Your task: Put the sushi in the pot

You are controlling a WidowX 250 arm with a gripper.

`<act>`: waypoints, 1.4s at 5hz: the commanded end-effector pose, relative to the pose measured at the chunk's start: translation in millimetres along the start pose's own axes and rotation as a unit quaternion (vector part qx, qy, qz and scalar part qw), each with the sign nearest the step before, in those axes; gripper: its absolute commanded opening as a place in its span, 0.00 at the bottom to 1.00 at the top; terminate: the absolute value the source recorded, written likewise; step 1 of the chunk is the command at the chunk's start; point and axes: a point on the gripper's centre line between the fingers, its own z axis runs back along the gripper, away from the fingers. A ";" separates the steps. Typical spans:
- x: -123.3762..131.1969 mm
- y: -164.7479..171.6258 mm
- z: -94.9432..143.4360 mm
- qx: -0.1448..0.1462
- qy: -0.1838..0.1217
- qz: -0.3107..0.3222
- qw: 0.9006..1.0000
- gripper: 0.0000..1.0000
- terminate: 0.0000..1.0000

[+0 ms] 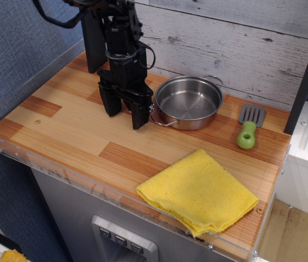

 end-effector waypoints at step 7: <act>21.9 7.6 14.7 -0.013 -0.034 0.027 0.999 1.00 0.00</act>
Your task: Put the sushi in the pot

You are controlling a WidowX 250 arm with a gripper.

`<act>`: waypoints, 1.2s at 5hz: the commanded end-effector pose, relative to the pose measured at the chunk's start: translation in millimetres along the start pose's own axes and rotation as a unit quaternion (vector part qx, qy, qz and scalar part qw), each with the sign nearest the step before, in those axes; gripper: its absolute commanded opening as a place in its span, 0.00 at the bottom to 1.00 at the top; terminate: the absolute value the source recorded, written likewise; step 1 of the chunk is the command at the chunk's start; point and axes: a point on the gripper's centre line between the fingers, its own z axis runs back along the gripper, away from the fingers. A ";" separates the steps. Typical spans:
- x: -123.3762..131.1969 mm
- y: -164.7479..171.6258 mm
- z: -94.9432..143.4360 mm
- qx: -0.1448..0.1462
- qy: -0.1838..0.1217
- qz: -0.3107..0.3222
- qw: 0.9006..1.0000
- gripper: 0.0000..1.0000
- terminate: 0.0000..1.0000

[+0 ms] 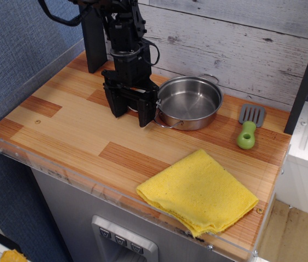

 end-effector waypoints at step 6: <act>42.8 -15.0 51.0 0.031 -0.076 -0.010 0.997 0.00 0.00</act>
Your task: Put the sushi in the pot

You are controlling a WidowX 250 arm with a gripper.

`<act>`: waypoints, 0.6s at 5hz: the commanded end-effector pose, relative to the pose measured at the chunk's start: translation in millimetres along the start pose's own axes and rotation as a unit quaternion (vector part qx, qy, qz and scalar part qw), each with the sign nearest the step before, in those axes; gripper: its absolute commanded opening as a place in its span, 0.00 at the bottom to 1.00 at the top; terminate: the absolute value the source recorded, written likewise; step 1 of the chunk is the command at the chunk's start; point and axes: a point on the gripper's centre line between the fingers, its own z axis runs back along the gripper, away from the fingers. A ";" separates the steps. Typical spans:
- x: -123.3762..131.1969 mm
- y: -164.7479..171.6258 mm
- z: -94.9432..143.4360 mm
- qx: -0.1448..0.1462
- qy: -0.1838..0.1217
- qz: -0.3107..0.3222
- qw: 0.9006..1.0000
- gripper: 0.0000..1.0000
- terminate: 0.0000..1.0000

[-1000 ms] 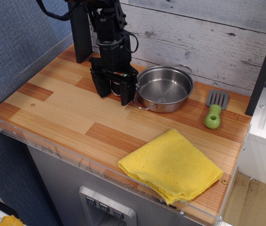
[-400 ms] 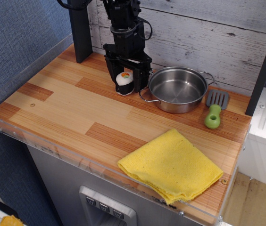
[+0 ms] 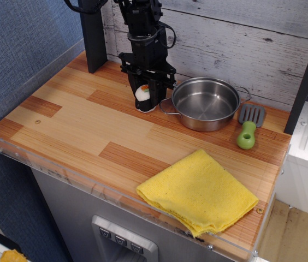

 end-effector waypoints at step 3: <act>51.2 -120.3 82.2 -0.013 -0.071 -0.122 0.990 0.00 0.00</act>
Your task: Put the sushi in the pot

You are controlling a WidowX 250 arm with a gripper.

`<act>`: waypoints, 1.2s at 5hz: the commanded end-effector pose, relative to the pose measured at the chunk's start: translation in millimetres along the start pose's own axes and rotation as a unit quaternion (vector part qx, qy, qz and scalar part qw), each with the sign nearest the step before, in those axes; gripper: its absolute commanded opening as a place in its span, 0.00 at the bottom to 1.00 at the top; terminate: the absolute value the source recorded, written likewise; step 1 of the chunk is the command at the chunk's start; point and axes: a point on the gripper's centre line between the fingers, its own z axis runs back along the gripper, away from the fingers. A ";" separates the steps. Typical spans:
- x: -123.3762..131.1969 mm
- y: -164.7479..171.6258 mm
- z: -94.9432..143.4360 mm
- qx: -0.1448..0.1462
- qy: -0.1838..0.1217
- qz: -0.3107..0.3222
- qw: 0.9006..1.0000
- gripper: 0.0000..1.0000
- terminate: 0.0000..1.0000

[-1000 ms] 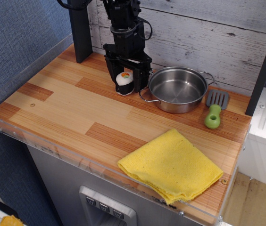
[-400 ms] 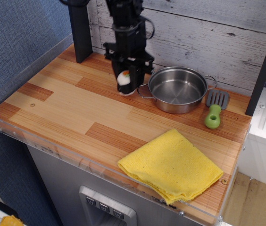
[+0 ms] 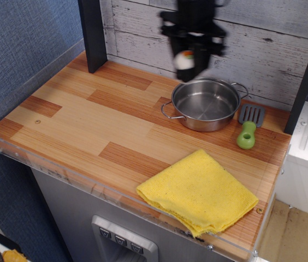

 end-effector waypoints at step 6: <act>11.0 25.8 -23.6 0.004 -0.005 -0.005 1.000 0.00 0.00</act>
